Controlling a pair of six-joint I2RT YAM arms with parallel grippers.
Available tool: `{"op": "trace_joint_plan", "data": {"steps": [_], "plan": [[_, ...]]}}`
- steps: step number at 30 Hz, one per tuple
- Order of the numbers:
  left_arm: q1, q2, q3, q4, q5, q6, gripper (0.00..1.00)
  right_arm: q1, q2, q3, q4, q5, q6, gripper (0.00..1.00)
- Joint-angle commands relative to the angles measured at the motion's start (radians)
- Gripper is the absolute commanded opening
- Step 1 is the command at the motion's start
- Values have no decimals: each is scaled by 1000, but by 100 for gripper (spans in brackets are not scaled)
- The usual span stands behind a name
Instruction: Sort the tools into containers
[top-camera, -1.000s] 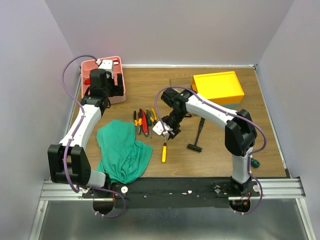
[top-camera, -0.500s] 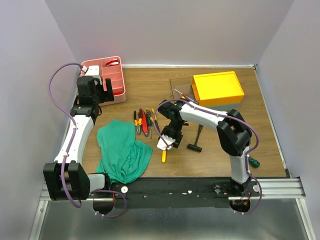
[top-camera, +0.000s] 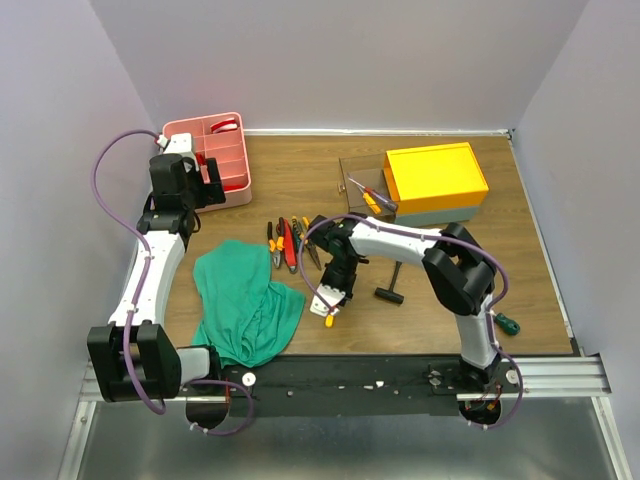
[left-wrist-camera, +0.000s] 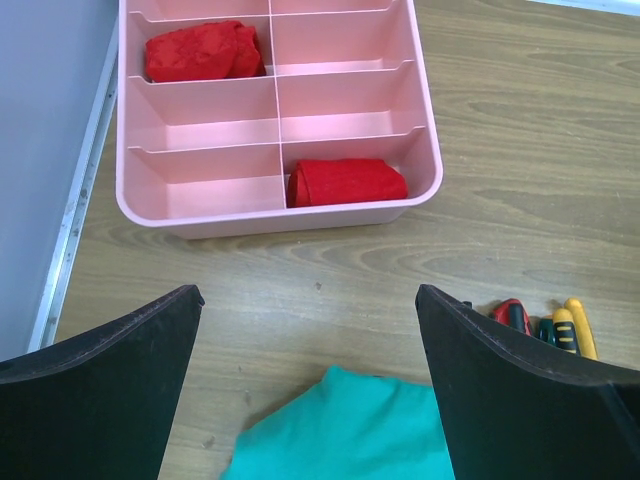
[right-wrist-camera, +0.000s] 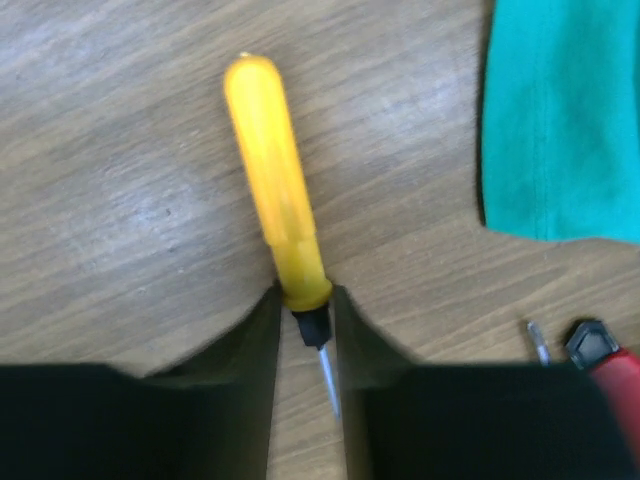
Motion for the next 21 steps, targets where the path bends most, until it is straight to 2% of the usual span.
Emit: {"op": "trace_joint_plan", "data": {"steps": [1,4,6,9,11,12,14,15,16,17,19,21], "plan": [[7,10,6,-4,25,-20,99,10,44,-63,46,71,11,11],[7,22,15,7,54,-30,99,-6,28,30,63,12,81,2],[6,35,23,19,58,-52,99,-29,24,119,66,-38,133,1],[7,41,24,45,74,-98,99,-88,24,324,58,-139,302,1],[7,41,23,69,103,-132,99,-138,25,500,46,-234,483,1],[7,42,24,74,103,-141,99,-155,22,557,50,-259,553,1],[6,49,27,79,103,-167,99,-206,16,636,113,-301,799,1],[6,52,27,79,100,-173,99,-220,8,670,160,-294,903,1],[7,53,27,80,95,-179,99,-250,-8,673,209,-245,1103,1],[6,59,29,82,94,-190,99,-264,-19,668,306,-207,1197,1],[6,64,29,86,101,-195,99,-311,-35,650,365,-150,1397,1],[7,72,27,94,106,-207,99,-338,-51,636,414,-49,1489,1]]}}
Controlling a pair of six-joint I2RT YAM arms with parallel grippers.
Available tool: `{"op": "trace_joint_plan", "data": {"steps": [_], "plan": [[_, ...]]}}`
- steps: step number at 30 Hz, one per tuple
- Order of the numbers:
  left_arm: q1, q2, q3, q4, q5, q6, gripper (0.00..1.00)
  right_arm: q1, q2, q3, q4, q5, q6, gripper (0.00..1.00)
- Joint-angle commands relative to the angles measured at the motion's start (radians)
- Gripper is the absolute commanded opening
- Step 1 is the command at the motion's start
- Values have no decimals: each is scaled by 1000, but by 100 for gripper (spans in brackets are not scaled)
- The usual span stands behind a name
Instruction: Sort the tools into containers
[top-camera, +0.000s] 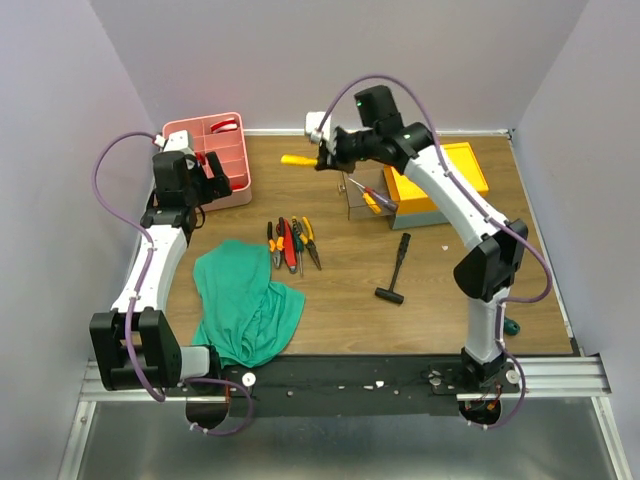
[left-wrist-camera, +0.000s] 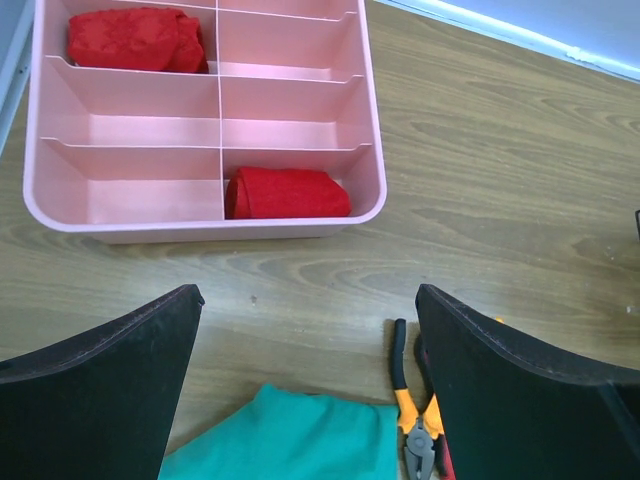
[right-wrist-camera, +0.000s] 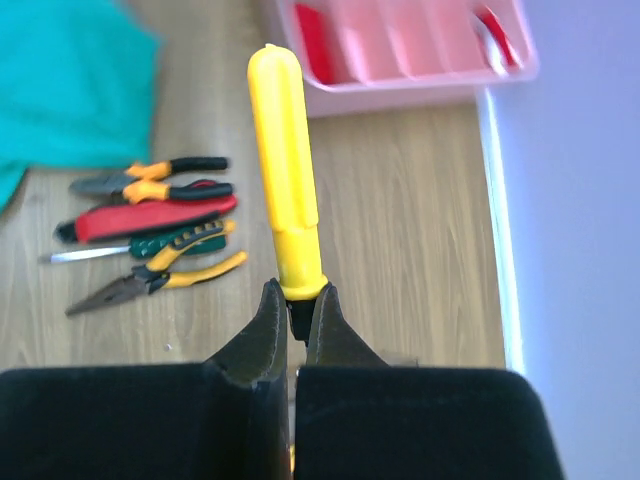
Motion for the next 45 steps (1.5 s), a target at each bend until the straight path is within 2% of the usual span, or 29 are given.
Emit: {"op": "trace_joint_plan", "data": {"steps": [1,5,7,9,15,20,23,24,27,30,32,33,35,36,41,43,45], "plan": [[7,24,24,36,42,-49,99,-76,-22,-22,170,167,559,1],[7,41,23,41,50,-70,99,-134,26,17,95,302,736,1],[7,47,24,38,56,-78,99,-178,72,31,61,299,843,1],[7,46,26,31,59,-79,99,-194,72,-15,60,320,874,1],[7,41,16,25,45,-61,99,-197,73,-143,69,391,818,1],[7,46,18,31,45,-67,99,-197,92,-140,6,364,666,1],[7,52,23,36,42,-64,99,-197,52,-156,-11,363,621,9],[6,55,26,38,42,-64,99,-196,38,-164,-14,374,620,26],[7,64,30,44,53,-68,99,-196,-21,-193,-38,391,605,65],[7,76,36,50,62,-79,99,-199,-128,-239,-65,386,591,66],[7,81,44,48,65,-81,99,-199,-227,-322,-23,399,560,67],[7,84,47,48,68,-81,99,-200,-276,-430,-11,411,545,67],[7,87,50,50,68,-79,99,-222,-432,-541,7,443,503,68],[6,90,50,51,68,-78,99,-234,-488,-665,0,449,487,68],[6,107,58,42,65,-72,99,-320,-768,-1018,-104,560,350,68],[6,119,69,33,62,-72,99,-369,-831,-1147,-133,602,306,68],[6,135,90,24,63,-64,99,-422,-893,-1202,-183,658,276,68]]}}
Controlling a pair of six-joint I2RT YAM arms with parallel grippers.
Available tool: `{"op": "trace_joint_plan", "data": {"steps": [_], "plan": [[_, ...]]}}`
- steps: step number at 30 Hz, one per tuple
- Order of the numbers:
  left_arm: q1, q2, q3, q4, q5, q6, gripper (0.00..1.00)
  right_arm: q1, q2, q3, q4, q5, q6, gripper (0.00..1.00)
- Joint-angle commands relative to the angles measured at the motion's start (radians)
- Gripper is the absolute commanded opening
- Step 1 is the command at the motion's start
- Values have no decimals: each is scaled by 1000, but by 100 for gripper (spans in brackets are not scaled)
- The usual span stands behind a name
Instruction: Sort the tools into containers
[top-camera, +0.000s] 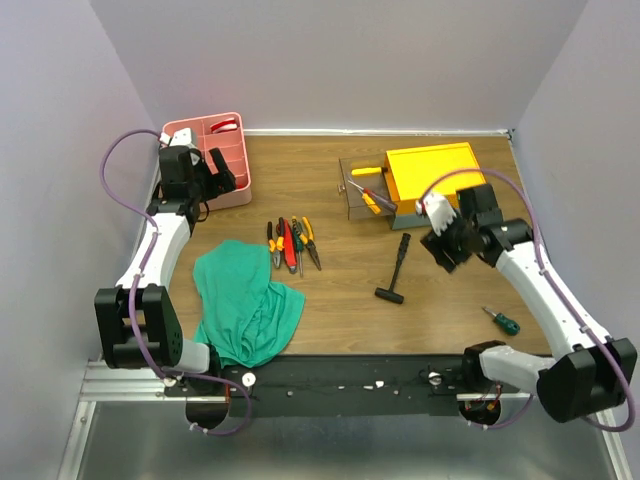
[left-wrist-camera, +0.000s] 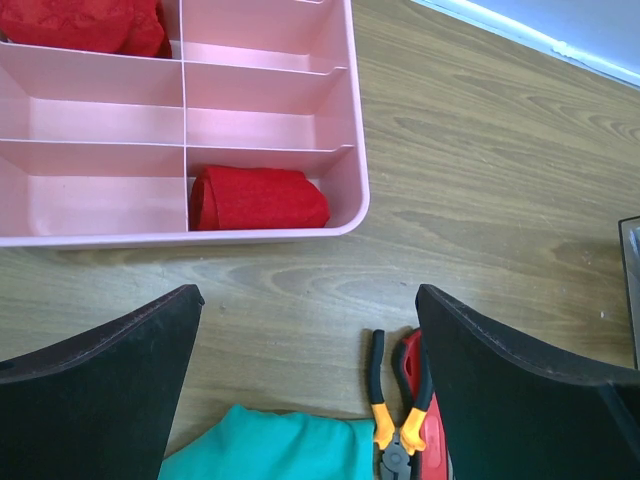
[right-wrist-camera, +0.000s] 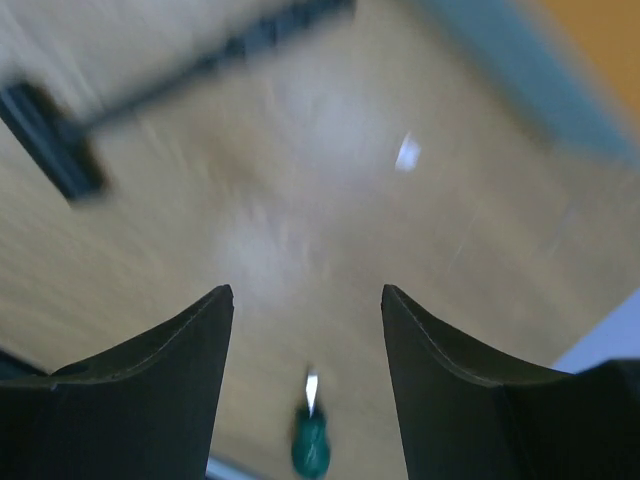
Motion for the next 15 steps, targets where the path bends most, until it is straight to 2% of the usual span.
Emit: {"op": "trace_joint_plan", "data": {"steps": [1,7,15], "plan": [[6,33,61,-12,16,9,99,-176,-86,-208,-172,164,-161,68],[-5,85,118,-29,13,31,99,-495,-120,-273,-288,216,-397,66],[-77,164,199,-40,-5,69,99,-670,-122,-385,-321,314,-603,67]]}}
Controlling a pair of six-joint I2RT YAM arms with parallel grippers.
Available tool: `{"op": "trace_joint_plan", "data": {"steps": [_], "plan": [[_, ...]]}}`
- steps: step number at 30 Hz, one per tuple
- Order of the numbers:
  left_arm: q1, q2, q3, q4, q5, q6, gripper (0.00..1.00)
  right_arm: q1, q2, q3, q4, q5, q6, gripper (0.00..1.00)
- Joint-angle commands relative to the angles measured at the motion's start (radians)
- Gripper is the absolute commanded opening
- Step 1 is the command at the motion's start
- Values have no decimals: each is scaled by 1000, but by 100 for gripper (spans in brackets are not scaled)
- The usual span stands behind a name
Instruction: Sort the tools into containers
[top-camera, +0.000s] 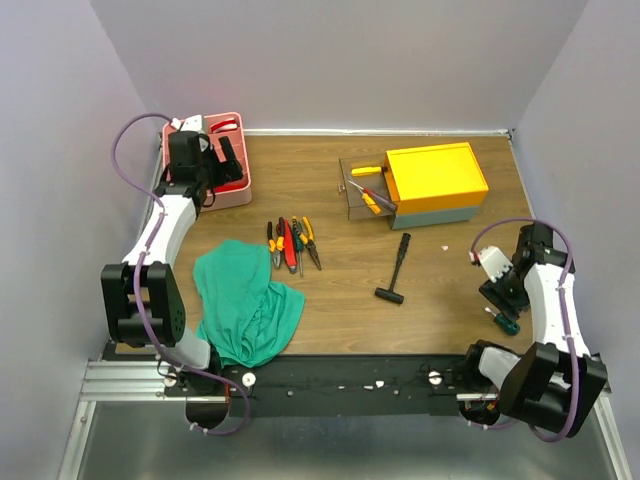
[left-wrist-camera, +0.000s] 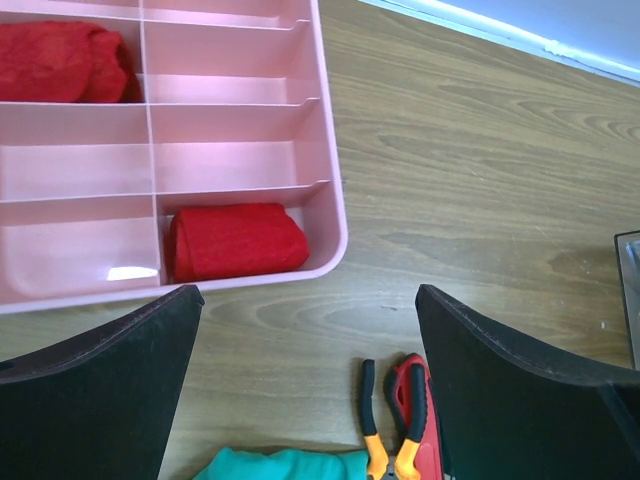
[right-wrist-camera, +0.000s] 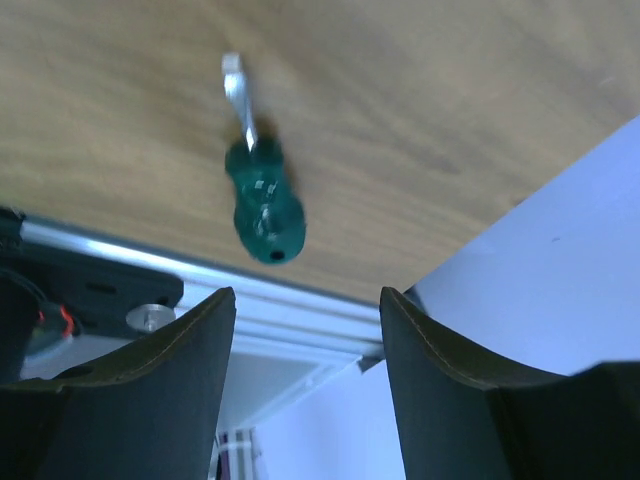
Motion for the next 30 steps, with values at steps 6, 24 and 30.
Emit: {"op": "trace_joint_plan", "data": {"steps": [6,24,30], "plan": [[-108,58,100,-21,-17,84,99,-74,111,-114,23,89,-92,69],[-158,41,107,-29,-51,152,99,-74,57,-21,-16,-148,-171,6],[-161,52,85,-6,-31,121,99,48,-80,298,-115,-605,-267,1]]}}
